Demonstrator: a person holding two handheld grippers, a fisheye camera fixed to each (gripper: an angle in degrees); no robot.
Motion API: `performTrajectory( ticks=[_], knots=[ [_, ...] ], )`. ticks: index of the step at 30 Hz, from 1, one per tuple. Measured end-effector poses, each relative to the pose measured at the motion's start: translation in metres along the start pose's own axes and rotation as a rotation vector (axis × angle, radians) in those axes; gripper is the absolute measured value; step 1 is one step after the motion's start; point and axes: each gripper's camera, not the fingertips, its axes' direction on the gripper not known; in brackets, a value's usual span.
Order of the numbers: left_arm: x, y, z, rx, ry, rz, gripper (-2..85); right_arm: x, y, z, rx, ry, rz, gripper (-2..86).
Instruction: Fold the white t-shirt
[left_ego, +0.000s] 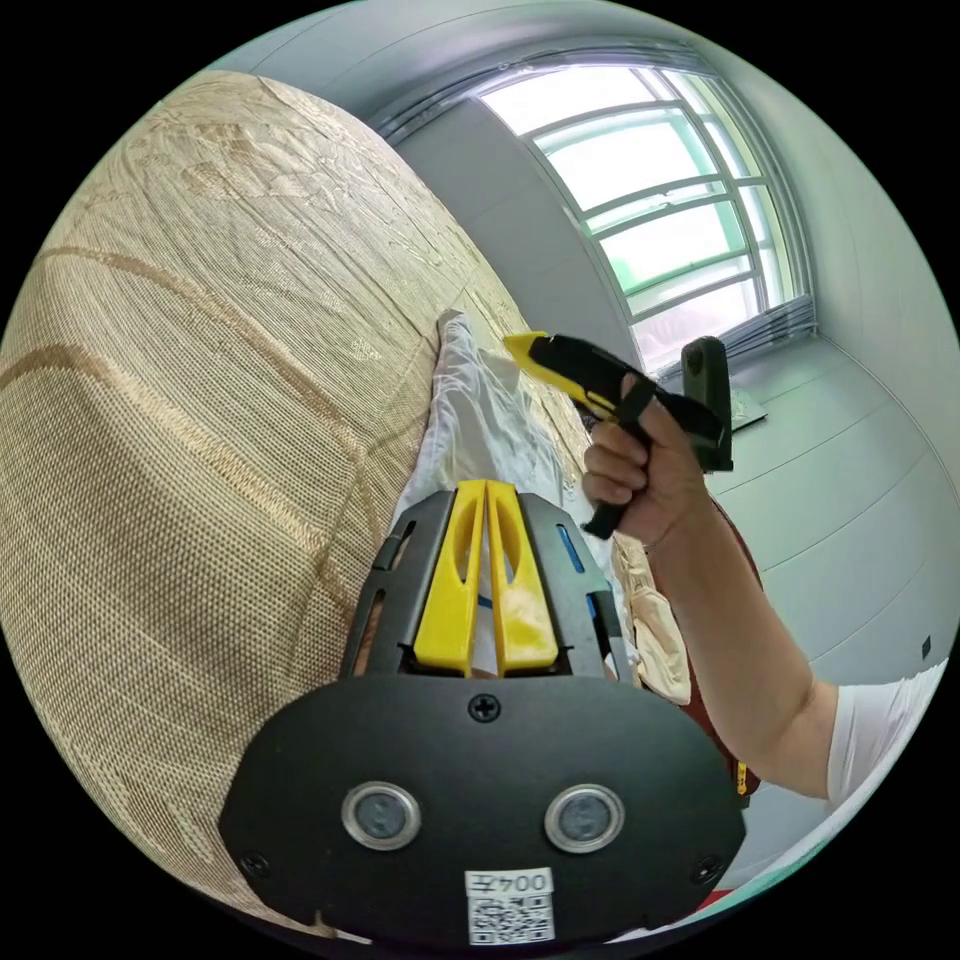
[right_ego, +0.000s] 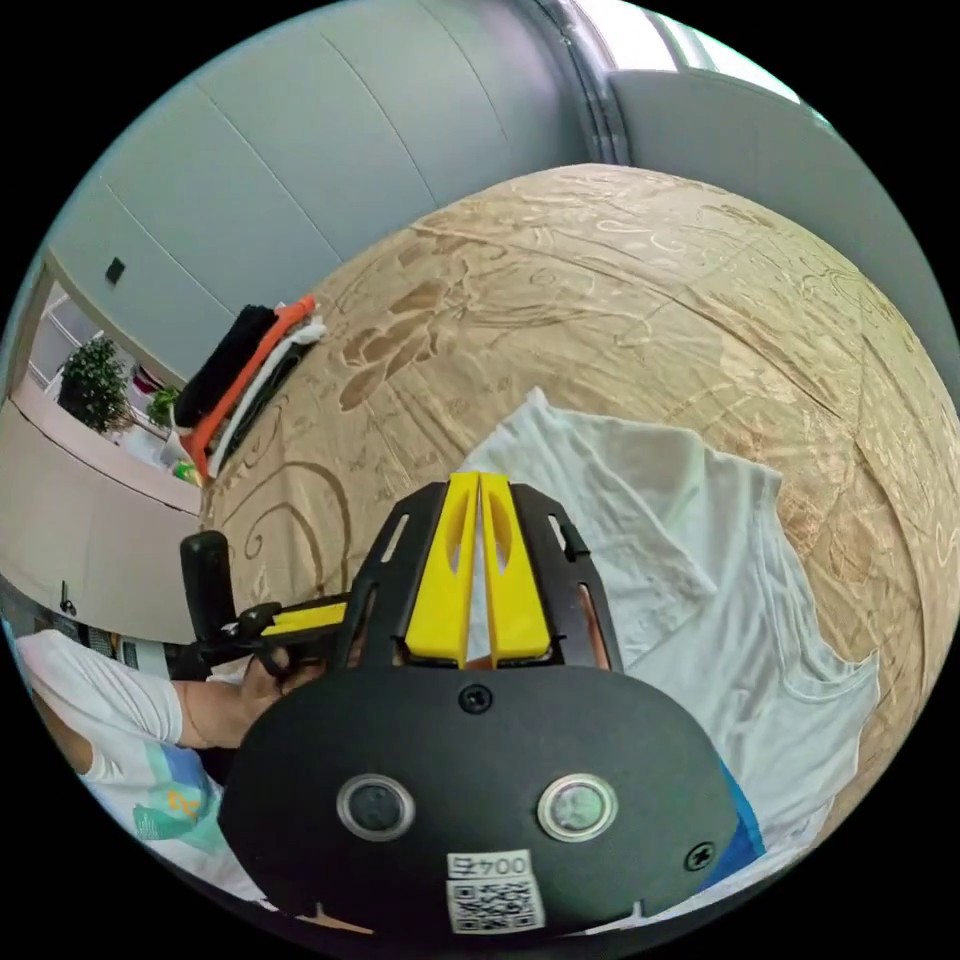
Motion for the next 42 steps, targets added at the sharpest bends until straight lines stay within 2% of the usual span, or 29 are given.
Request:
performTrajectory(
  ticks=[1,3,5,8,10,11,13,17,20,23,27,30,32,35,39,42],
  knots=[
    [0.002,-0.002,-0.001,0.001,-0.002,0.003,0.2,-0.01,0.018,0.013,-0.067,0.094,-0.007,-0.4],
    [0.007,-0.012,-0.003,0.007,0.002,0.015,0.2,-0.019,0.047,-0.001,0.001,0.158,0.03,-0.4],
    [0.011,-0.018,-0.006,0.019,0.021,0.03,0.3,-0.041,0.104,-0.071,0.308,0.213,0.084,0.3],
    [0.026,-0.028,-0.014,0.046,0.062,0.092,0.4,-0.071,0.212,-0.152,0.625,0.323,0.11,5.3],
    [0.035,-0.034,-0.019,0.065,0.097,0.131,0.4,-0.066,0.278,-0.177,0.654,0.29,0.159,6.3],
    [0.04,-0.039,-0.021,0.071,0.115,0.149,0.4,-0.051,0.322,-0.19,0.582,0.221,0.228,4.6],
    [0.048,-0.05,-0.019,0.054,0.132,0.162,0.4,-0.032,0.398,-0.216,0.574,0.187,0.342,2.2],
    [0.071,-0.083,-0.012,-0.049,0.167,0.132,0.4,0.022,0.606,-0.29,0.721,0.13,0.637,2.1],
    [0.139,-0.083,-0.021,-0.066,0.222,0.172,0.3,0.074,0.739,-0.317,0.757,0.124,0.903,5.0],
    [0.255,-0.062,0.02,-0.193,0.169,0.369,0.4,0.124,0.83,-0.33,0.829,0.0,1.113,6.9],
    [0.405,0.001,0.123,-0.399,0.096,0.67,0.9,0.168,0.859,-0.322,0.755,-0.131,1.205,9.4],
    [0.475,0.04,0.181,-0.481,0.067,0.788,1.0,0.185,0.861,-0.306,0.733,-0.233,1.254,11.2],
    [0.496,0.049,0.202,-0.52,0.067,0.794,1.1,0.183,0.861,-0.298,0.78,-0.278,1.295,10.0],
    [0.486,0.04,0.201,-0.508,0.072,0.715,1.2,0.168,0.852,-0.291,0.781,-0.275,1.335,6.3],
    [0.403,-0.008,0.134,-0.424,0.008,0.574,1.4,0.138,0.825,-0.292,0.777,-0.237,1.308,3.1],
    [0.325,-0.053,0.067,-0.342,-0.04,0.478,1.5,0.092,0.764,-0.314,0.711,-0.051,1.177,2.7]
  ],
)
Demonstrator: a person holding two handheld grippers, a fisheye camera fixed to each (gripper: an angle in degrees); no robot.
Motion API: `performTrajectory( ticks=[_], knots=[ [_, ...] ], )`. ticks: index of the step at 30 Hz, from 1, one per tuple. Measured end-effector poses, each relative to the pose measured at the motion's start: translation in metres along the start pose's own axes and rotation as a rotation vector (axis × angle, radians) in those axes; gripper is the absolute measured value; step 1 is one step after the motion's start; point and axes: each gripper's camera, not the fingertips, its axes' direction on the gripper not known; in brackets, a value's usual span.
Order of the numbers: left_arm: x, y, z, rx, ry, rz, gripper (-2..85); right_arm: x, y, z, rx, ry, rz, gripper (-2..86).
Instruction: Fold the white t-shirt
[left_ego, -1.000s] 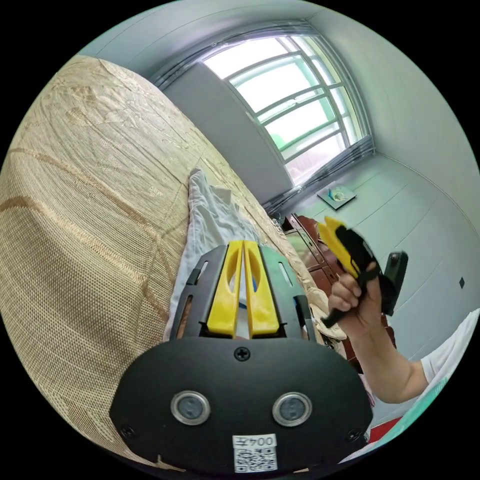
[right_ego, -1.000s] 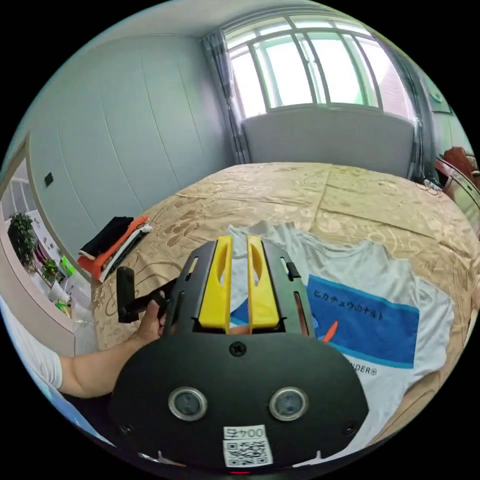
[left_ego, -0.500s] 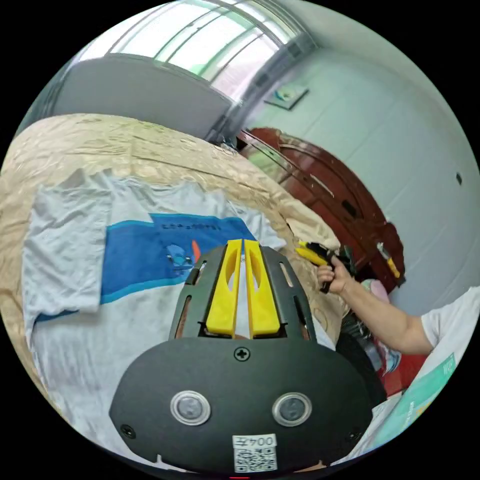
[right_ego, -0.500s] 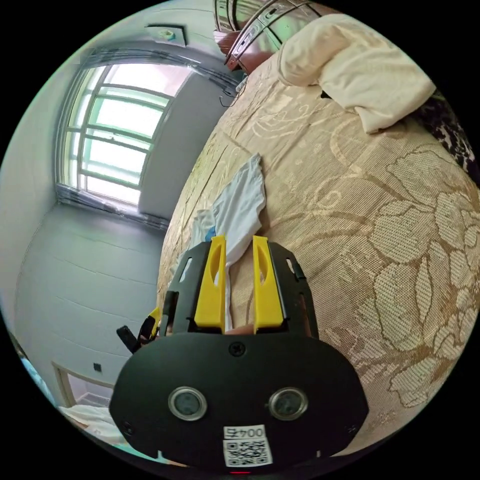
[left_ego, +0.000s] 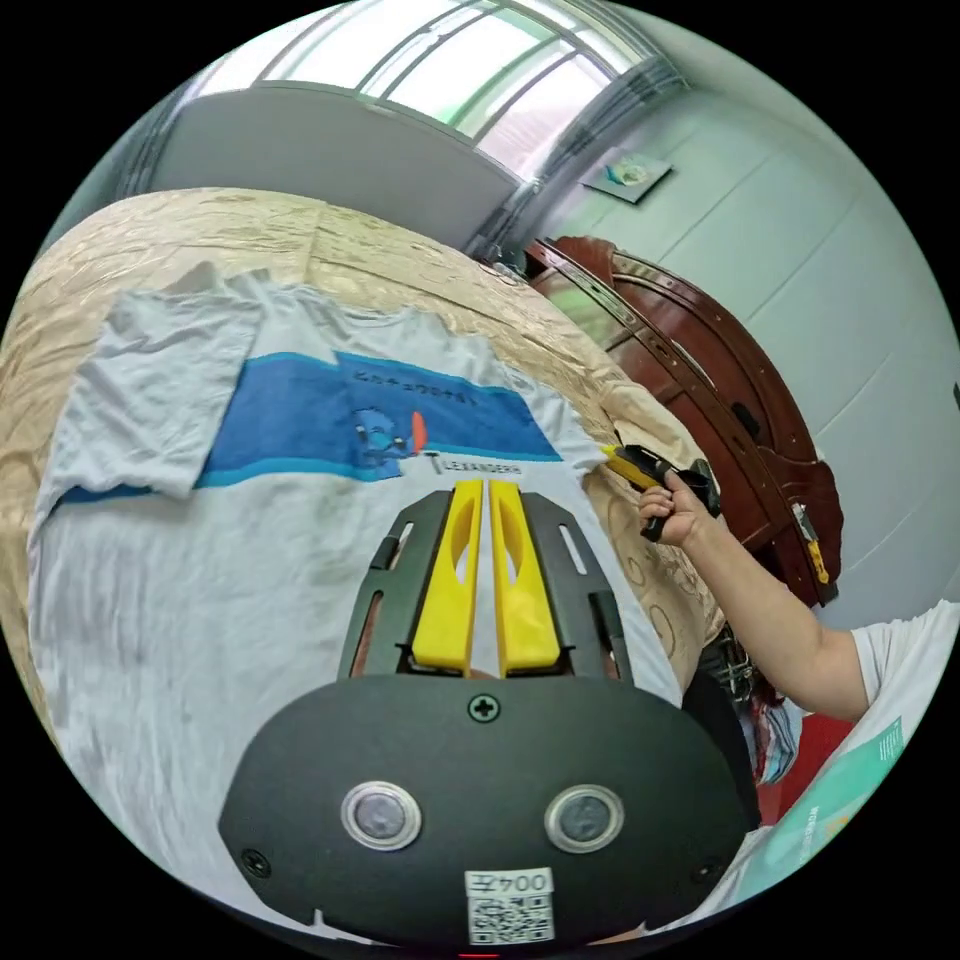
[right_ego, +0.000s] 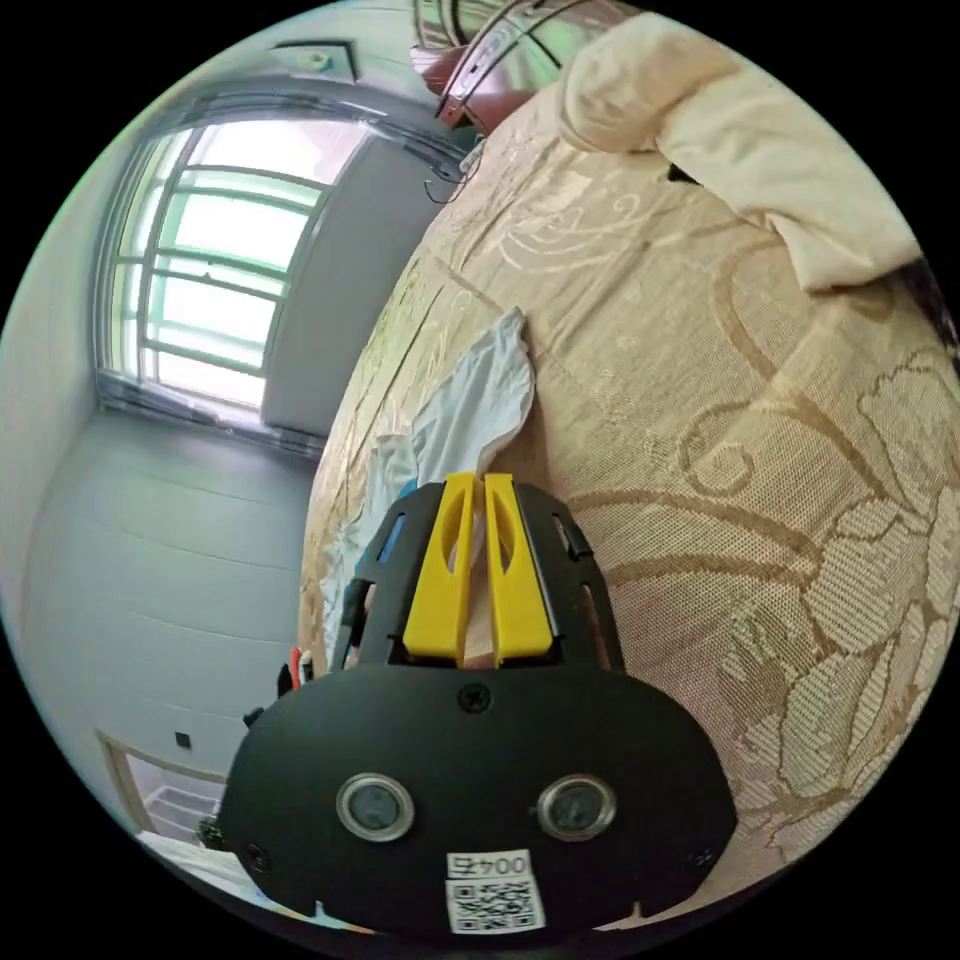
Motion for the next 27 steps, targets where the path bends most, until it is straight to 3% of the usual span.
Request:
performTrajectory(
  ticks=[3,7,11,14,17,20,23,27],
  knots=[
    [-0.077,0.02,-0.053,0.098,0.076,-0.127,1.9,-0.126,0.025,0.029,-0.079,0.272,-0.333,2.6],
    [-0.13,0.033,-0.064,0.146,0.183,-0.199,2.4,-0.315,0.131,0.134,-0.182,0.848,-0.976,2.6],
    [-0.19,0.03,-0.061,0.133,0.252,-0.314,2.4,-0.4,0.285,0.253,-0.251,1.288,-1.539,2.7],
    [-0.205,0.019,-0.064,0.118,0.251,-0.308,2.3,-0.422,0.365,0.293,-0.164,1.386,-1.725,2.9],
    [-0.218,0.008,-0.067,0.105,0.25,-0.307,2.2,-0.441,0.41,0.302,-0.025,1.369,-1.749,3.5],
    [-0.232,-0.004,-0.071,0.103,0.261,-0.311,2.0,-0.444,0.44,0.309,-0.008,1.38,-1.803,6.3],
    [-0.242,-0.017,-0.075,0.101,0.264,-0.313,1.9,-0.438,0.469,0.323,0.158,1.513,-1.937,8.4],
    [-0.253,-0.037,-0.082,0.097,0.267,-0.318,1.8,-0.435,0.498,0.338,0.251,1.536,-2.113,8.0]
  ],
)
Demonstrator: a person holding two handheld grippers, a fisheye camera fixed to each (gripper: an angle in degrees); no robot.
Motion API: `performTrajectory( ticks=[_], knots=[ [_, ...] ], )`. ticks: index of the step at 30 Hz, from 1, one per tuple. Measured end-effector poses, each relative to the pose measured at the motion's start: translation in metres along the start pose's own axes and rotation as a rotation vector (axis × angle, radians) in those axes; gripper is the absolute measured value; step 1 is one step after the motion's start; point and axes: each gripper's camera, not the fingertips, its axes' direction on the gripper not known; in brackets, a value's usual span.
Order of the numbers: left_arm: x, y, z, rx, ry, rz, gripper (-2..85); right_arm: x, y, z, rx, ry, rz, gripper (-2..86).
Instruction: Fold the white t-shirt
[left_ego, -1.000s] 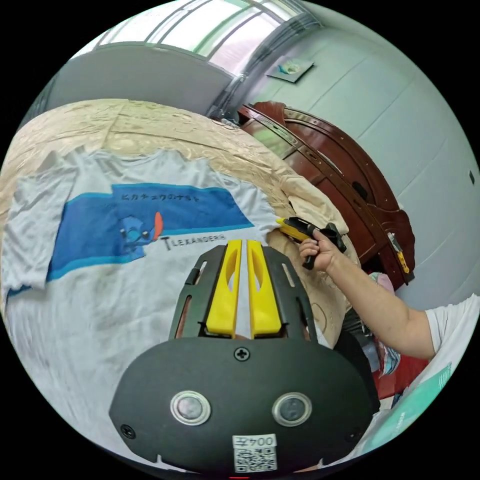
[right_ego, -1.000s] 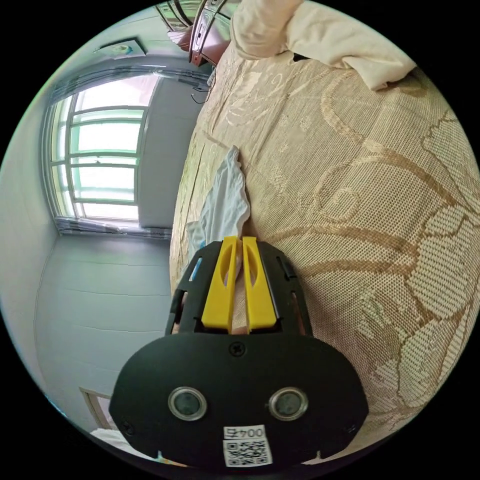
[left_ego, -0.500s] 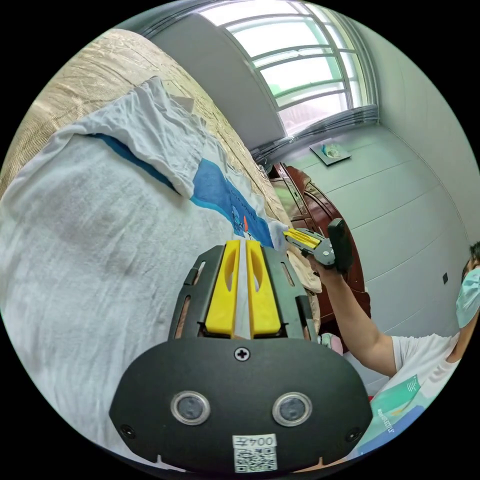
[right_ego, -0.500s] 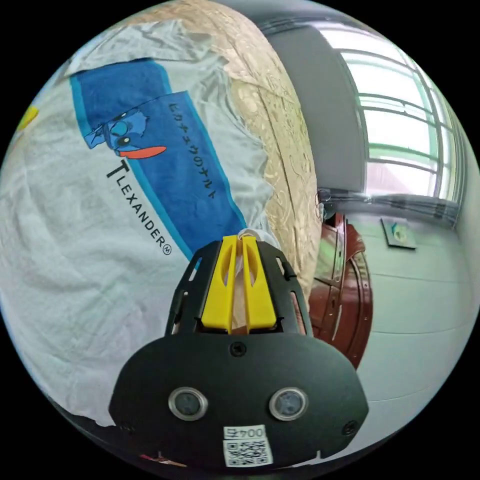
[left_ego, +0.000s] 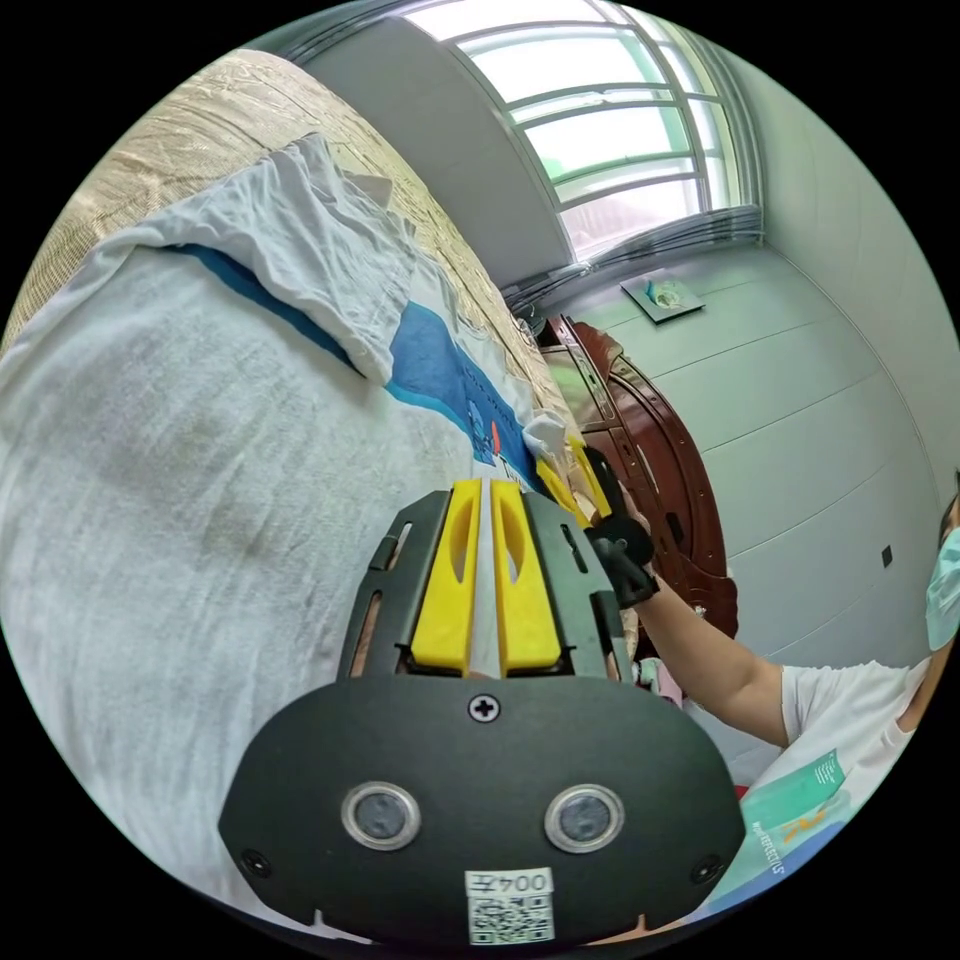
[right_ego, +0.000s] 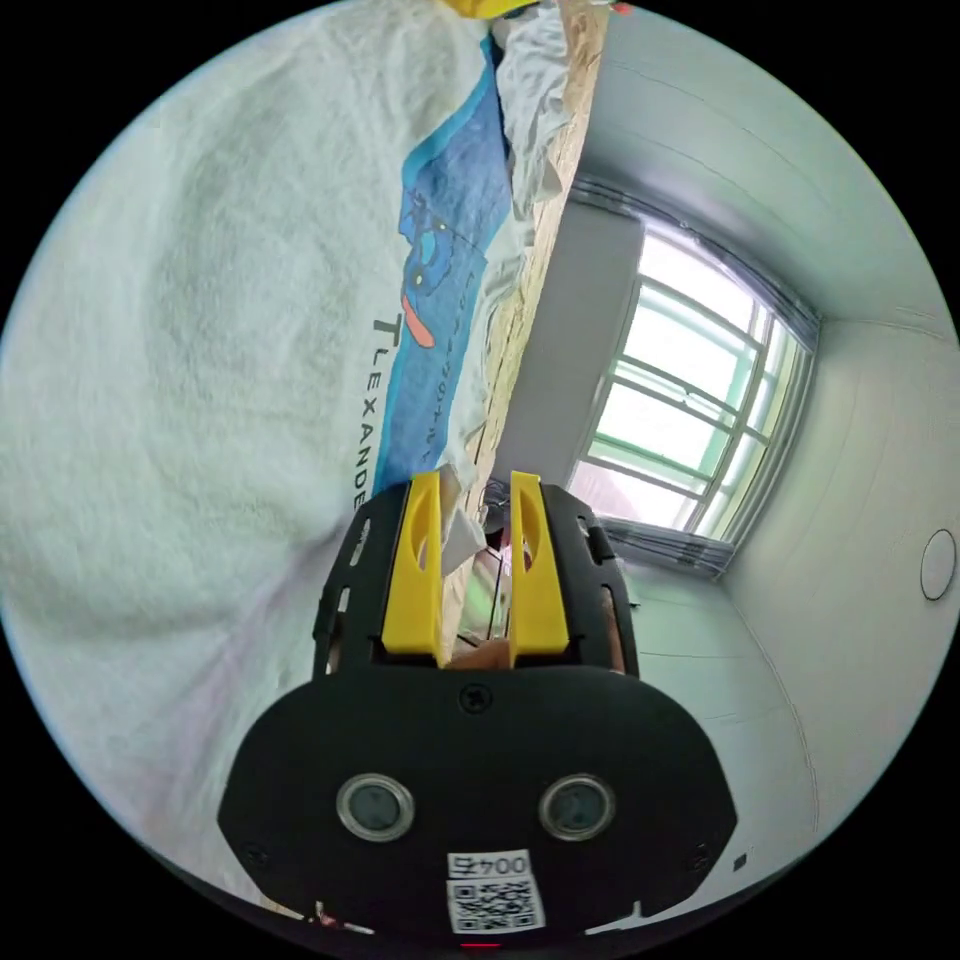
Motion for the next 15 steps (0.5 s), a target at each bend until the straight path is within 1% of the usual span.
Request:
performTrajectory(
  ticks=[2,4,6,9,10,11,12,14,15],
  knots=[
    [0.001,-0.01,-0.002,-0.002,-0.001,-0.002,1.7,-0.002,-0.005,-0.012,0.047,0.061,-0.034,5.5],
    [0.003,-0.021,-0.003,-0.003,-0.002,-0.004,1.7,-0.002,-0.003,-0.015,0.055,0.085,-0.038,4.1],
    [0.006,-0.035,-0.005,-0.003,-0.001,-0.007,1.5,0.003,0.006,-0.015,0.054,0.082,0.007,2.7],
    [0.013,-0.053,-0.006,-0.004,0.003,-0.01,1.4,0.028,0.038,-0.016,0.086,-0.032,0.24,0.2],
    [0.015,-0.057,-0.006,-0.004,0.004,-0.011,1.4,0.048,0.058,-0.005,0.053,-0.177,0.39,-0.3],
    [0.019,-0.064,-0.006,-0.005,0.004,-0.013,1.4,0.069,0.087,0.019,-0.004,-0.393,0.587,-0.5],
    [0.024,-0.072,-0.005,-0.006,0.001,-0.015,1.4,0.077,0.104,0.036,-0.034,-0.513,0.687,-0.6],
    [0.031,-0.083,-0.004,-0.008,0.001,-0.018,1.5,0.076,0.181,0.127,-0.129,-1.019,1.047,-0.7],
    [0.037,-0.091,-0.003,-0.011,0.003,-0.022,1.5,0.07,0.198,0.149,-0.123,-1.138,1.106,-0.7]
  ],
)
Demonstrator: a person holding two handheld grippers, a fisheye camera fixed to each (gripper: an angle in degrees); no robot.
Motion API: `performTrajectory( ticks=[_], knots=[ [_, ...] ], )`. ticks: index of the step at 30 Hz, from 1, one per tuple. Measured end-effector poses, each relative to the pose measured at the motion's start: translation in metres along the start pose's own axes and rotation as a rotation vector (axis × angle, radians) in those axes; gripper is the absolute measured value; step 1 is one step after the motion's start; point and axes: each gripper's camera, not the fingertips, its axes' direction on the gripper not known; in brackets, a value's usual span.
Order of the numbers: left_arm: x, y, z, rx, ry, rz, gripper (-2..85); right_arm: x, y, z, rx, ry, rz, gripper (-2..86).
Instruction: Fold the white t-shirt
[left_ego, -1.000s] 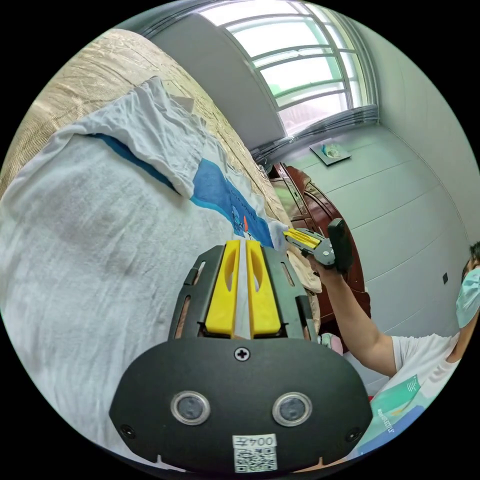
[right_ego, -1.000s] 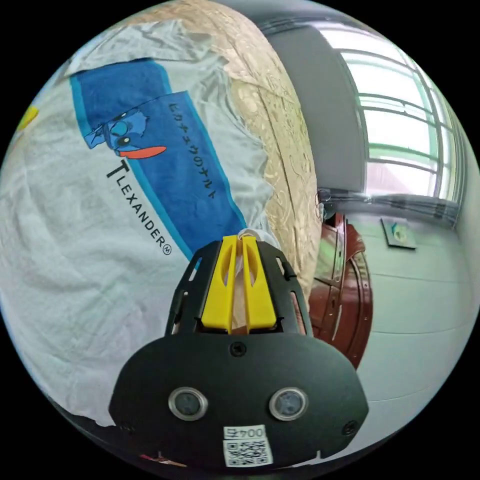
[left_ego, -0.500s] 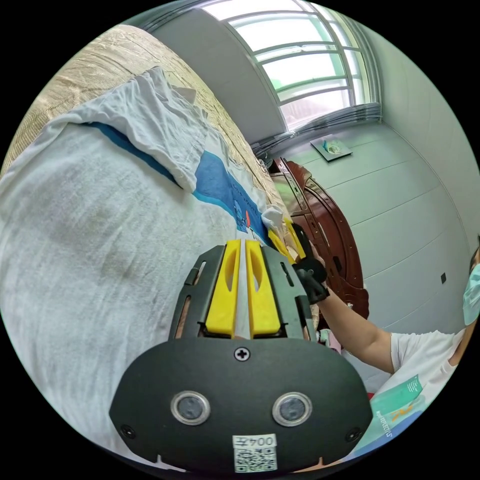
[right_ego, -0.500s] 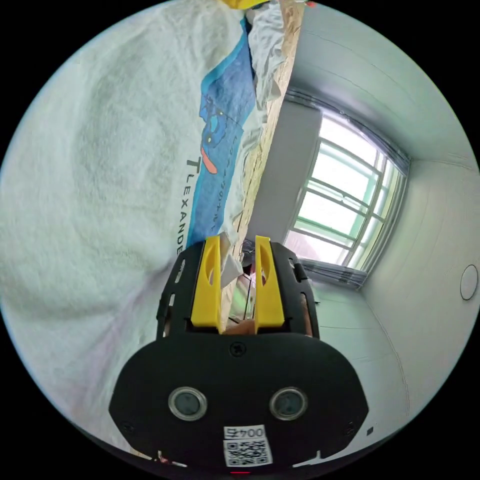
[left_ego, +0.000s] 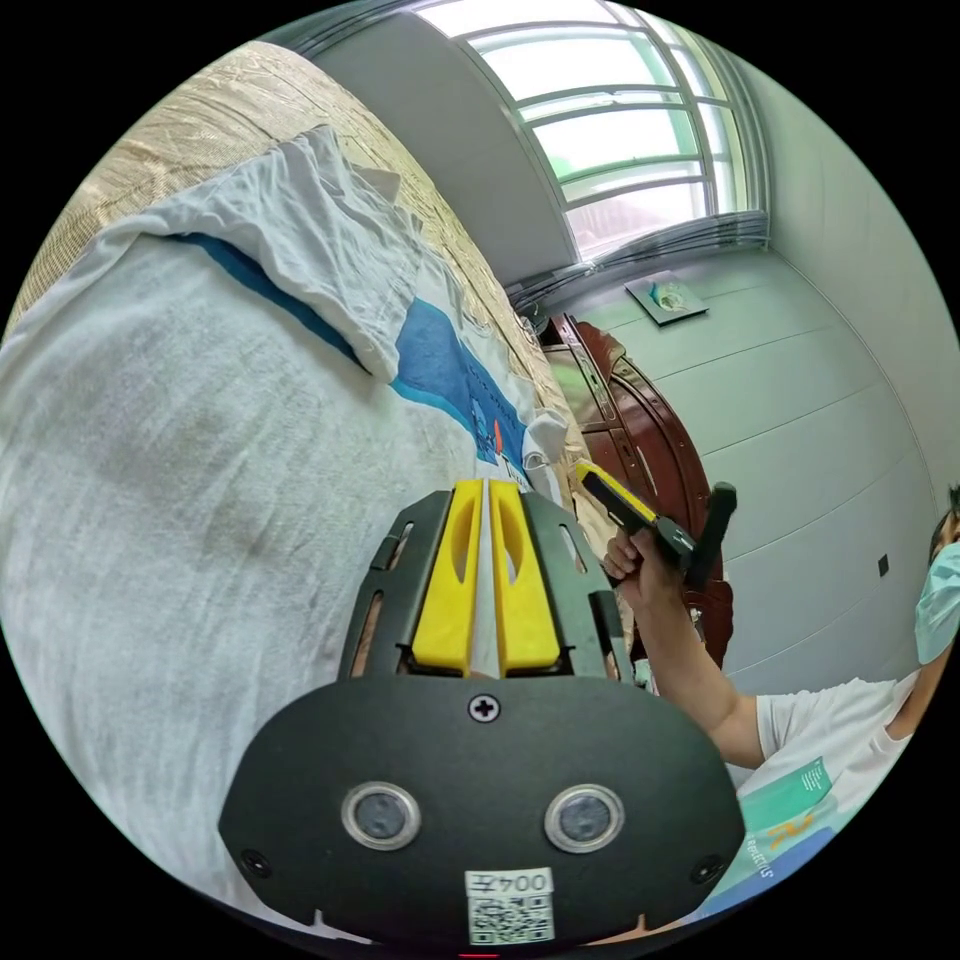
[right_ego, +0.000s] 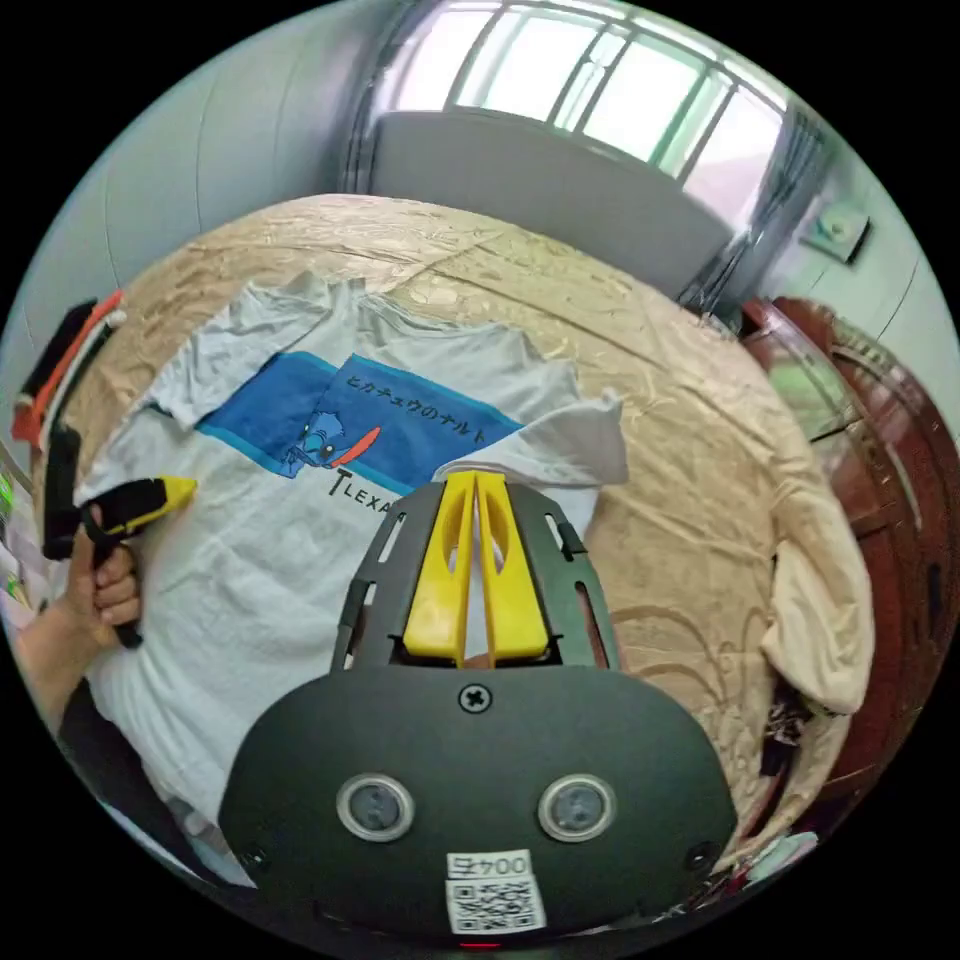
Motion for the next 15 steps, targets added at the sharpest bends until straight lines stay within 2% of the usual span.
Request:
performTrajectory(
  ticks=[1,4,7,10,13,15],
  knots=[
    [0.003,-0.004,0.001,-0.002,0.0,-0.002,1.6,0.049,0.004,0.019,-0.019,-0.16,0.122,-0.7],
    [0.022,-0.023,0.005,-0.012,-0.004,-0.014,2.0,0.118,0.02,0.067,-0.068,-0.253,0.236,-0.8],
    [0.069,-0.051,0.013,-0.038,-0.037,0.037,2.6,0.137,0.047,0.101,-0.127,-0.336,0.203,-0.7],
    [0.157,-0.094,0.051,-0.074,-0.011,0.174,3.4,0.16,0.087,0.105,-0.059,-0.451,0.181,-0.7],
    [0.267,-0.147,0.141,-0.176,-0.018,0.356,5.1,0.222,0.13,0.13,0.031,-0.62,0.321,-0.7],
    [0.352,-0.176,0.235,-0.282,-0.069,0.507,6.6,0.265,0.157,0.15,0.09,-0.745,0.449,-0.7]
  ],
)
